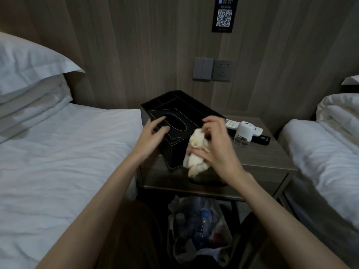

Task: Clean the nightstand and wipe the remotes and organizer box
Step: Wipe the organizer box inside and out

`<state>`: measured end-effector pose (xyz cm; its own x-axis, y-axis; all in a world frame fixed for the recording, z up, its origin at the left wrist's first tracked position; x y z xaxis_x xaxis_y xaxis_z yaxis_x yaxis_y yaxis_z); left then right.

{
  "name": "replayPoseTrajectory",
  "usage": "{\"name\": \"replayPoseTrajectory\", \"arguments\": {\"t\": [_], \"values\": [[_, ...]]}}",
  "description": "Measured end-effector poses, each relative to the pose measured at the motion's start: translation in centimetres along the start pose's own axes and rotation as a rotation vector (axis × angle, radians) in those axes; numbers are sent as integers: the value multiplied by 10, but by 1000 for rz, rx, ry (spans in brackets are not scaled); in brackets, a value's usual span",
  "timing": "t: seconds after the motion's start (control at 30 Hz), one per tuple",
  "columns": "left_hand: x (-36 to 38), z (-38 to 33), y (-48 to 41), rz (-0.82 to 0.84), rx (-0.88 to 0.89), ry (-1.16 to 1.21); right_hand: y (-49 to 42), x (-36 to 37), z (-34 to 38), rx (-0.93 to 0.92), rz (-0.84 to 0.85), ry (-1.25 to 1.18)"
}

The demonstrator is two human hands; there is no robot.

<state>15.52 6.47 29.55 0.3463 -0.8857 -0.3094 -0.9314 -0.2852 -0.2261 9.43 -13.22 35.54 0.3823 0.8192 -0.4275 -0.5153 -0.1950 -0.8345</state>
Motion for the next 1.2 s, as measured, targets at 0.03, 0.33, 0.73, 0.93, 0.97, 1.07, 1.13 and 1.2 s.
{"name": "replayPoseTrajectory", "arguments": {"t": [0.03, 0.33, 0.73, 0.93, 0.97, 1.07, 1.13, 1.2], "values": [[3, -1, 6, 7, 30, -22, -2, -9, 1, -20, -91, 51], [2, 7, 8, -25, 31, 84, 24, 33, 22, -330, -142, 78], [4, 9, 8, -42, 44, 96, 63, 56, -1, -434, -58, 61], [4, 9, 10, -47, 62, 119, 100, 80, -24, -503, 298, 93], [4, 9, 10, -50, 60, 122, 105, 84, -26, -515, 377, 119], [4, 12, 9, -42, 53, 121, 106, 76, -20, -492, 408, 136], [4, 16, 7, -44, 40, 115, 91, 57, -7, -481, 305, 125], [5, 17, 7, -53, 33, 114, 66, 35, 8, -462, 195, 113]]}}
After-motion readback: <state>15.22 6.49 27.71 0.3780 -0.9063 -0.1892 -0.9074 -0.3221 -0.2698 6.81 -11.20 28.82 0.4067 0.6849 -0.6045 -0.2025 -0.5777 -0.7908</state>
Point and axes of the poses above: each hand's wrist, its own y-axis away from the middle knuckle, its own x-axis out of the palm, z = x × y, the point moved 9 cm from there along -y, towards the middle knuckle, and after that the axes turned 9 degrees about -z, right-handed, at the moved point
